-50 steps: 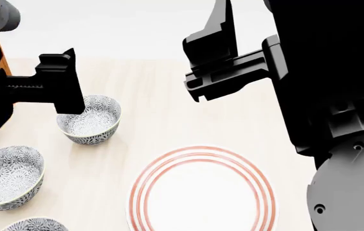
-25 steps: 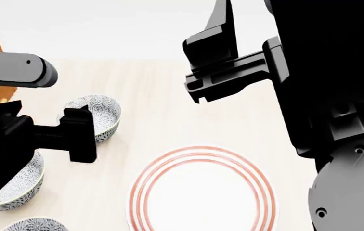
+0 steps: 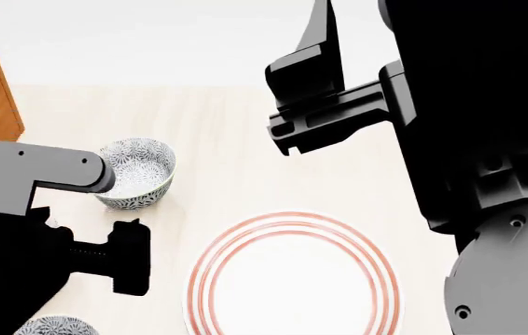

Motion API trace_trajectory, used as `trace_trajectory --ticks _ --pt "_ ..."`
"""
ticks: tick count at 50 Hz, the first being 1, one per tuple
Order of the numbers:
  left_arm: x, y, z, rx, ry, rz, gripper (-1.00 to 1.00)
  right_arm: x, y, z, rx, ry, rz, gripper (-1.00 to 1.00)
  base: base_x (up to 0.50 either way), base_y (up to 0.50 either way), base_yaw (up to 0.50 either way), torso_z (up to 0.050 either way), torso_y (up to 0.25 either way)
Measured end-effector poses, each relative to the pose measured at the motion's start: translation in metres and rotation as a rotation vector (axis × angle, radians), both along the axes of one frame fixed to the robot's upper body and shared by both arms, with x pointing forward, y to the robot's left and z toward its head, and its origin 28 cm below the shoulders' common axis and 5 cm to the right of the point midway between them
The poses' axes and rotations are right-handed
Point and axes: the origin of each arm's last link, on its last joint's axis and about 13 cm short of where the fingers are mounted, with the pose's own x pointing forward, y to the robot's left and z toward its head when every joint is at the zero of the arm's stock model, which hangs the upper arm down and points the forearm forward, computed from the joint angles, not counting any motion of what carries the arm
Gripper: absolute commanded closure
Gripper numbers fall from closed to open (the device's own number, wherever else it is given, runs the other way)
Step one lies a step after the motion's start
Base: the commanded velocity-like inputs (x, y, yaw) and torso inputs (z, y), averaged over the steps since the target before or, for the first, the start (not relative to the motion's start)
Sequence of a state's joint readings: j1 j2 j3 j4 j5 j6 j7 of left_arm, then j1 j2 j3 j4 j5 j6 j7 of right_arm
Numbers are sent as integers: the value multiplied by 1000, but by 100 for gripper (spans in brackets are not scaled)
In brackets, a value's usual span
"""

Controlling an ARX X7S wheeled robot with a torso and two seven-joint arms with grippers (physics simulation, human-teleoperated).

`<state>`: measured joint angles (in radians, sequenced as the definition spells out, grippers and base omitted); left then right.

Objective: Put the bowl at the front on the plate.

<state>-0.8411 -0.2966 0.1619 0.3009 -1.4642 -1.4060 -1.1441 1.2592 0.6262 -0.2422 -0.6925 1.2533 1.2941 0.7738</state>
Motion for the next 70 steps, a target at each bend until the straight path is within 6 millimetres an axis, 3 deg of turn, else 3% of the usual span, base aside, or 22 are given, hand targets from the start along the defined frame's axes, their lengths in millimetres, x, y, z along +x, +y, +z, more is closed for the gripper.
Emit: trace_trajectory --ticks 32,70 --pt "-6 2 -49 42 131 -1 -100 2 0 -3 4 8 1 -100 0 0 0 0 0" --pt "-19 5 -94 88 256 0 -100 1 0 -3 4 4 4 -100 0 0 0 0 0"
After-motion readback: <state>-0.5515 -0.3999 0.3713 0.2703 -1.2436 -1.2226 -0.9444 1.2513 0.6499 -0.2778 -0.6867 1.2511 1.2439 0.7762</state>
